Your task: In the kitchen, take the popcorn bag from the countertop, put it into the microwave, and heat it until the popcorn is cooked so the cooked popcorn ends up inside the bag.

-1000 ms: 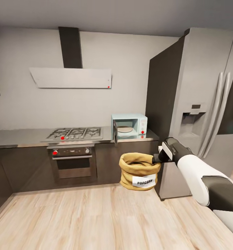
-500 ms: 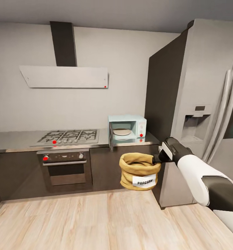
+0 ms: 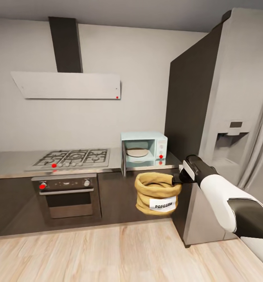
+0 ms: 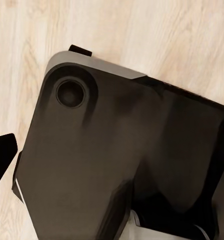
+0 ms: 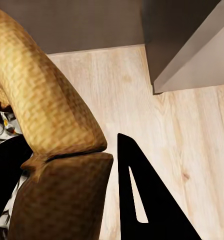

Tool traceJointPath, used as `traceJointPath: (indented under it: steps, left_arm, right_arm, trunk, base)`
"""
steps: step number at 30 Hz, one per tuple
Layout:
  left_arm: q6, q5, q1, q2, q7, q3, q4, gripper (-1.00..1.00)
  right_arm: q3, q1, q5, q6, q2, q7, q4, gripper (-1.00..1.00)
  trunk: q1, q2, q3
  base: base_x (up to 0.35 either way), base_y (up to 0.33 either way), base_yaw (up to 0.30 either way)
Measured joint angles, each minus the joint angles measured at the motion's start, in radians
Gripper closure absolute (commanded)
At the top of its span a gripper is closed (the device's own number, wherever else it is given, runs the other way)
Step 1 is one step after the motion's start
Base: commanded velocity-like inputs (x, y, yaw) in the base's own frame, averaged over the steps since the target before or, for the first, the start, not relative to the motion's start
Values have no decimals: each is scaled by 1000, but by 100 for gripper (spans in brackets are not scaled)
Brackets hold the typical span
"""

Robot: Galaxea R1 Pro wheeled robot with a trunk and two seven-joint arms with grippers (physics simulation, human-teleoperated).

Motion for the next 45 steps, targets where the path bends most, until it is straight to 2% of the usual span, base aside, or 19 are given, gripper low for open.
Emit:
traceJointPath:
  steps: [14, 29, 45]
  left_arm:
    - [-1, 0, 0, 0, 0, 0, -1, -100]
    - [-3, 1, 1, -2, 8, 3, -9, -100]
    - [-3, 1, 0, 0, 7, 3, -9, -100]
  right_arm:
    - [0, 0, 0, 0, 0, 0, 0, 100]
    - [1, 0, 1, -3, 3, -4, 0, 100]
    - [1, 0, 3, 2, 13, 5, -1, 100]
  trunk:
    - [0, 0, 0]
    - [1, 0, 0]
    - [-61, 112, 50]
  base:
    - [317, 0, 0]
    - [15, 0, 0]
    - [0, 0, 0]
